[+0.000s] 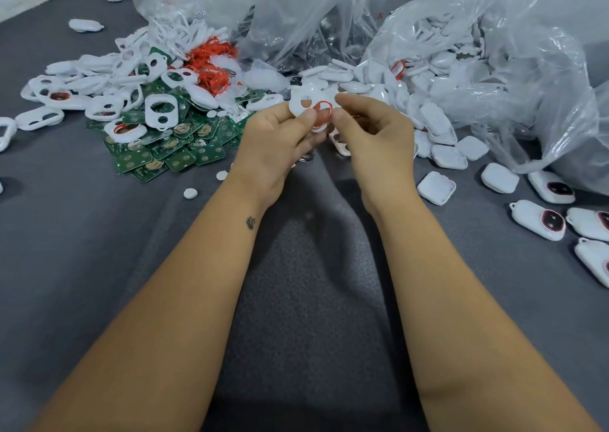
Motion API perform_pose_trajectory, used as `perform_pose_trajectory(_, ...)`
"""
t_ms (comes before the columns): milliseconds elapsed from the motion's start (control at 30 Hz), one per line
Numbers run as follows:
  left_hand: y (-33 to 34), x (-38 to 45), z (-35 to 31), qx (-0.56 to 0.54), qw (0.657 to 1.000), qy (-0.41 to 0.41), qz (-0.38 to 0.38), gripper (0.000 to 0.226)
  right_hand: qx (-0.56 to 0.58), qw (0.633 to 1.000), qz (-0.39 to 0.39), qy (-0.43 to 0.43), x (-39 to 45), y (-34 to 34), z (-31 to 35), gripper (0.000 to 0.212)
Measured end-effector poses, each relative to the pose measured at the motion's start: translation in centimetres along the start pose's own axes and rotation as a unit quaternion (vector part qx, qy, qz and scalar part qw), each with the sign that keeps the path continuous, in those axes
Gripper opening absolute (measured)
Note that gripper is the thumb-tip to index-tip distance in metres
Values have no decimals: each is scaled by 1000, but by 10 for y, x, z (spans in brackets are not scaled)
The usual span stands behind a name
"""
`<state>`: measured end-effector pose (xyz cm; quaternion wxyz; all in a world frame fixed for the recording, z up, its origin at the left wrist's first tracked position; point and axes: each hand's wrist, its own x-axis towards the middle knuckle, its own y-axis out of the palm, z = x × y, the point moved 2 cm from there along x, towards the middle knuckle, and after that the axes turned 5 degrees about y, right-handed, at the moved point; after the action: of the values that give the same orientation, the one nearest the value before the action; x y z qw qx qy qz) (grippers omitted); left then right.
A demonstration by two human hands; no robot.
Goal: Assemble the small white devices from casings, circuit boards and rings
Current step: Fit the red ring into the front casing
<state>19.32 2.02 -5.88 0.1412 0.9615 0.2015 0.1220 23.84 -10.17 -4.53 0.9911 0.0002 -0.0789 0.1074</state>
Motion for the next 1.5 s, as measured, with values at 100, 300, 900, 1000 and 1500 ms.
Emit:
perform_pose_trajectory(100,0,0,0,24,999,14,22,17,78,995,45,48,2,-1,-3,10)
perform_pose_trajectory(300,1,-2,0,66,996,25,51,17,166,970,123,132,1,-2,-5,14)
perform_pose_trajectory(900,7,-5,3,106,991,68,39,22,-136,986,-86,-45,-1,5,-6,5)
perform_pose_trajectory(1000,8,-5,4,122,989,73,33,21,-146,985,-74,-59,-2,6,-7,7)
perform_pose_trajectory(1500,2,-4,4,131,987,62,63,24,-67,997,-30,-34,1,1,-8,27)
